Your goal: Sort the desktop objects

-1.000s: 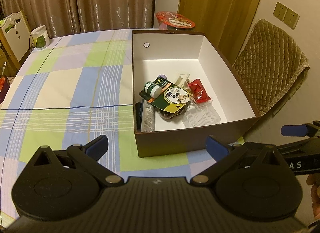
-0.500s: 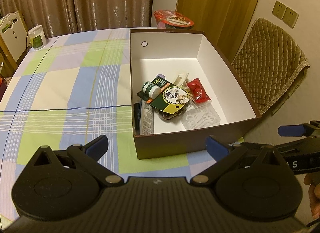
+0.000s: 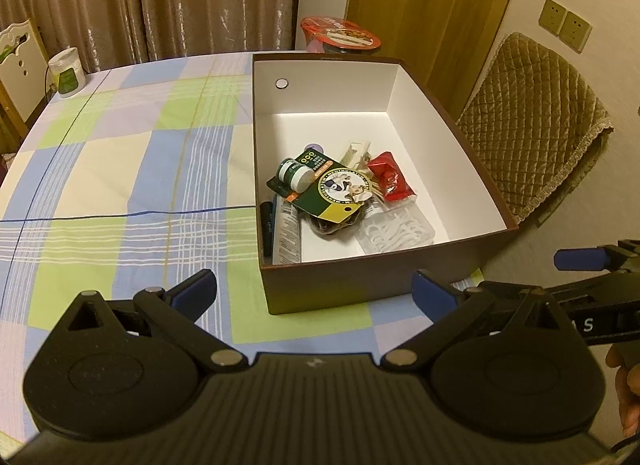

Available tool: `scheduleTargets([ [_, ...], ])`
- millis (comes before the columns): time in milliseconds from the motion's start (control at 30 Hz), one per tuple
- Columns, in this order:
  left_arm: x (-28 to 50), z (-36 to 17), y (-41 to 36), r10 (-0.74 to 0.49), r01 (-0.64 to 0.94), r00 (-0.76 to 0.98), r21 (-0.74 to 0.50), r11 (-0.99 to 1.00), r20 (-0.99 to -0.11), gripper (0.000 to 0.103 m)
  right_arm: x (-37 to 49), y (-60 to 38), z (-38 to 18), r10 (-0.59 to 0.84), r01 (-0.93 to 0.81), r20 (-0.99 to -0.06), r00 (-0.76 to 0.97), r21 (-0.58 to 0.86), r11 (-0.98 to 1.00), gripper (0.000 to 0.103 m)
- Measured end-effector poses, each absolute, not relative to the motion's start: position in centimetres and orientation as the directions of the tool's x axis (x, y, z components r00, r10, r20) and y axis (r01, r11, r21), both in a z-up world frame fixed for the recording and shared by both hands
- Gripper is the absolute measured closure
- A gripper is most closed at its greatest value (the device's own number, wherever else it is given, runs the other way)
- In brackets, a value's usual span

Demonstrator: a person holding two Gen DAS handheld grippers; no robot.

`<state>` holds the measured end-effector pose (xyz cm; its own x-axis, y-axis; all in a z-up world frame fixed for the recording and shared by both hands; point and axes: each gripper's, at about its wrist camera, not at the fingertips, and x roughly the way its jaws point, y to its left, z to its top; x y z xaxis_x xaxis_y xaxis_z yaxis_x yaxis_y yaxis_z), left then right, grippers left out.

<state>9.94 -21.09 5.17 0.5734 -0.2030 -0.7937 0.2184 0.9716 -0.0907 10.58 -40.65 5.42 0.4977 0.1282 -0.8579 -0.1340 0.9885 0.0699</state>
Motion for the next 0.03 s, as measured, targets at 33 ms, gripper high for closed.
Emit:
scheduleTargets([
  [33, 9.87, 5.18, -21.16, -0.202, 0.221, 0.577, -0.088, 0.971, -0.792, 0.001, 10.54, -40.67, 5.4, 0.128, -0.133, -0.858, 0.498, 0.07, 0.989, 0.0],
])
